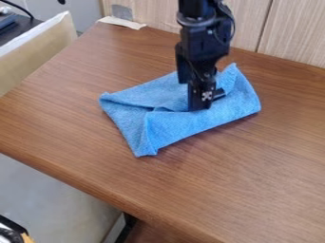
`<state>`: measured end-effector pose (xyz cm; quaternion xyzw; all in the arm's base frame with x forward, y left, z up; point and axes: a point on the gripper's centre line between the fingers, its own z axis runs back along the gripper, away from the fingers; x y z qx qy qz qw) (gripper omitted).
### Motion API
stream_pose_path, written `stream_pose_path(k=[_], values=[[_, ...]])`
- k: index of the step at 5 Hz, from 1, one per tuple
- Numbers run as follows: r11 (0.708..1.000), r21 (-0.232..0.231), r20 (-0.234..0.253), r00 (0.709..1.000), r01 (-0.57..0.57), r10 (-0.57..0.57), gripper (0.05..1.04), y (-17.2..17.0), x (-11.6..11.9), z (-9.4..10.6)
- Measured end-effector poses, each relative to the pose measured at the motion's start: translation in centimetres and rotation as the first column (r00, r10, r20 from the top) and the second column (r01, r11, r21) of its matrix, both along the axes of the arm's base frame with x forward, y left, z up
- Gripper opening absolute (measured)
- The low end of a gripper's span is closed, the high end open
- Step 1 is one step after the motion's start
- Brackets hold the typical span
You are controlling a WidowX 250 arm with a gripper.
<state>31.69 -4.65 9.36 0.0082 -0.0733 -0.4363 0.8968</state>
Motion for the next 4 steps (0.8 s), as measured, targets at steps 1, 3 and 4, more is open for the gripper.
stream_pose_path(k=[1, 3, 4], values=[[1.000, 0.005, -0.001, 1.000, -0.010, 0.010, 0.675, -0.16, 0.23, -0.05], [0.999, 0.015, 0.006, 0.999, -0.044, 0.044, 0.159, -0.01, 0.55, 0.42], [0.999, 0.016, 0.014, 0.999, -0.043, 0.043, 0.062, -0.09, 0.75, 0.64]])
